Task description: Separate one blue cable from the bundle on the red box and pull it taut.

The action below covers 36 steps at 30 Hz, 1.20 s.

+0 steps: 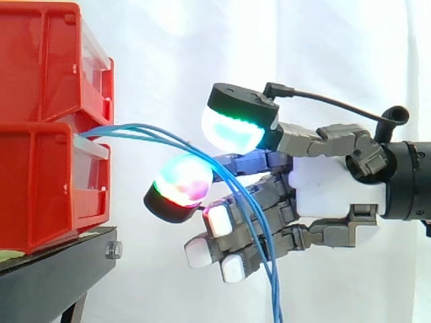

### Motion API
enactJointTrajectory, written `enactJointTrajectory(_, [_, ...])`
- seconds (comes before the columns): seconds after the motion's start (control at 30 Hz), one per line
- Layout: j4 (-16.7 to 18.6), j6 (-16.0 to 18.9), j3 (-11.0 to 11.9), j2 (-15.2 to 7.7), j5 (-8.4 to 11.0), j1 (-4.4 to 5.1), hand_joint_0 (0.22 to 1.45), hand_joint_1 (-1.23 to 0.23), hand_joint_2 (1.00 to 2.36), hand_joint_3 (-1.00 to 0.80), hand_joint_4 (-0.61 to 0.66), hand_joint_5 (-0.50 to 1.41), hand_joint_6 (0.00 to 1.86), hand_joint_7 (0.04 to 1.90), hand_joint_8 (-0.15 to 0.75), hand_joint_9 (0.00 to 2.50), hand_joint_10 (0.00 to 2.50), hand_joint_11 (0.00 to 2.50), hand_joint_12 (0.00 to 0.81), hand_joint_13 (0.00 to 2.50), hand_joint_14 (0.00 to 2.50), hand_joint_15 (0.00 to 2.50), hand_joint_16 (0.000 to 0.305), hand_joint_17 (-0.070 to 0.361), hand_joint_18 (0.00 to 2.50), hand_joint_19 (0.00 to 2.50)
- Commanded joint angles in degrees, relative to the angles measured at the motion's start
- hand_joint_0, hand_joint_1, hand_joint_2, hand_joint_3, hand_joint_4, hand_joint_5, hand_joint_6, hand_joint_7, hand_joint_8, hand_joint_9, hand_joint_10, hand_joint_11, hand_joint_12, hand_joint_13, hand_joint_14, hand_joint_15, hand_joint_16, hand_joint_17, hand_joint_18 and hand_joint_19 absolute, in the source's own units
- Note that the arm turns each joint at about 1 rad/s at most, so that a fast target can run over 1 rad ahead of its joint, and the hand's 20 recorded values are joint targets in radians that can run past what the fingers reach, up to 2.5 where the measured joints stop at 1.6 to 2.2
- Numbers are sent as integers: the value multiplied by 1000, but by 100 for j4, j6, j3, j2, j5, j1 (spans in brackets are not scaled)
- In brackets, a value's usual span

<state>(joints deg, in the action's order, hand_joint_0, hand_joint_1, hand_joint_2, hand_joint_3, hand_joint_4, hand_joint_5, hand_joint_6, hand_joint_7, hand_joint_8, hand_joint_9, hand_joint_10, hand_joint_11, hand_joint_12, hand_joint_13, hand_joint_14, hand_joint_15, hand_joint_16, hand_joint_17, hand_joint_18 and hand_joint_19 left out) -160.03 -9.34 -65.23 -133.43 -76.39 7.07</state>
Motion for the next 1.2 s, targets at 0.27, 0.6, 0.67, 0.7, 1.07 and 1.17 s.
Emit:
enactJointTrajectory(0.27, [-55, -59, 2, 27, -17, -12, 615, -689, 1017, -140, 92, -143, 952, 633, 313, 990, 20, 569, 352, 781, 15, 379, 47, 107, 735, 545])
enactJointTrajectory(0.6, [-46, -103, 2, 27, -17, -56, 587, -448, 1010, -373, 90, -138, 907, 662, 296, 995, 19, 531, 338, 718, 15, 363, 47, 105, 677, 541])
enactJointTrajectory(0.67, [-55, -121, 2, 36, -17, -65, 597, -439, 1014, -266, 82, -136, 883, 641, 301, 969, 19, 537, 340, 697, 15, 367, 47, 106, 643, 544])
enactJointTrajectory(0.7, [-64, -121, 2, 27, -17, -74, 604, -449, 1013, -258, 91, -133, 878, 630, 311, 975, 19, 521, 353, 705, 14, 364, 49, 111, 661, 543])
enactJointTrajectory(1.07, [-81, -147, 46, 36, -61, -100, 618, -771, 1093, -71, 178, -154, 864, 572, 335, 974, 17, 557, 385, 733, 13, 352, 58, 130, 724, 505])
enactJointTrajectory(1.17, [-108, -182, 55, 36, -78, -118, 642, -782, 1006, -35, 183, -154, 874, 539, 327, 984, 16, 585, 384, 729, 13, 357, 57, 127, 719, 499])
